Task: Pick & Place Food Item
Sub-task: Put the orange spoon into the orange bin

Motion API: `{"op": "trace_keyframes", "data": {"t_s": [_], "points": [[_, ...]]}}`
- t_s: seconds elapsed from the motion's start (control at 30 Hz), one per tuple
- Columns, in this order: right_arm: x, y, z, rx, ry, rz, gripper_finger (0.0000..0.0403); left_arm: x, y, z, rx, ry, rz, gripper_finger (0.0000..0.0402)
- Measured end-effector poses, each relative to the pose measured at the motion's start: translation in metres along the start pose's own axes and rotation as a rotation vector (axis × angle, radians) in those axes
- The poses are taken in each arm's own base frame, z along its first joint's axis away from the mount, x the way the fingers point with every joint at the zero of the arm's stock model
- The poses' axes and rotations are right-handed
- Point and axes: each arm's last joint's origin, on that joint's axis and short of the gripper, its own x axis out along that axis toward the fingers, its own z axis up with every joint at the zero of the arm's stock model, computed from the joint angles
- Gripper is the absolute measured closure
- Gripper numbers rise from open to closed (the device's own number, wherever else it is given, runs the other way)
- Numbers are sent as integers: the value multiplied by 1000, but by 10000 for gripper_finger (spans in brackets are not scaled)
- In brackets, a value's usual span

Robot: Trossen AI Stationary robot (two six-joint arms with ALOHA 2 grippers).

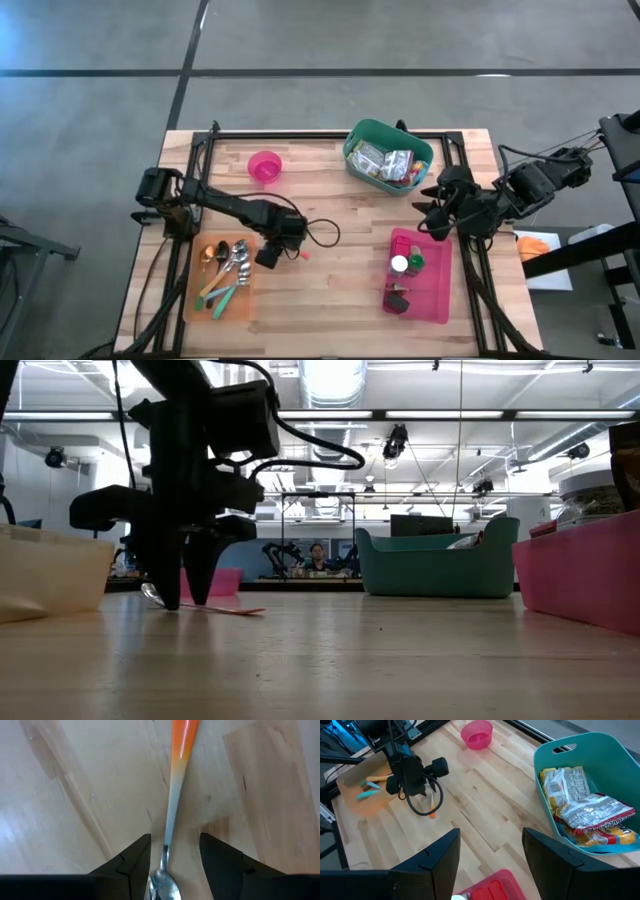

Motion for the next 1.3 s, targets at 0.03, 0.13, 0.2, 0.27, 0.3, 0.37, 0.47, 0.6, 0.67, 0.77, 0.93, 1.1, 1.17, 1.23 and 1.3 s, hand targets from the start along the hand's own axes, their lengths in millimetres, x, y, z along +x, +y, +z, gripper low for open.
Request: {"op": "trace_keyframes", "data": {"t_s": [0.03,0.13,0.2,0.27,0.3,0.37,0.47,0.6,0.67,0.77,0.93,1.1,1.17,1.23,1.3], "points": [[0,0,0,0,0,0,193,1,0,0,-2,-9,3,231],[0,0,0,1,0,0,193,3,0,-1,-4,-22,6,231],[0,0,0,1,-1,1,193,4,0,-2,-3,-26,6,232],[0,0,0,1,-1,1,193,6,-1,-3,4,-28,4,241],[0,0,0,2,-1,1,193,6,-1,-4,10,-27,3,250],[0,0,0,2,-1,1,193,6,-2,-4,18,-28,-6,275],[0,0,0,2,-1,2,193,7,-2,-5,20,-28,-13,325],[0,0,0,2,-1,2,193,7,-2,-4,16,-29,-15,390],[0,0,0,2,-1,2,193,7,-2,-4,12,-29,-14,394],[0,0,0,2,-1,2,193,7,-2,-4,12,-29,-12,399],[0,0,0,6,0,2,193,6,-2,-4,13,-31,-9,400],[0,0,0,7,3,4,193,1,-2,-5,14,-47,-2,401],[0,0,0,8,4,4,193,-4,-2,-7,15,-49,15,401],[0,0,0,8,4,5,193,-14,-2,-6,14,-65,20,401],[0,0,0,8,6,6,193,-24,-1,-2,23,-81,24,401]]}}
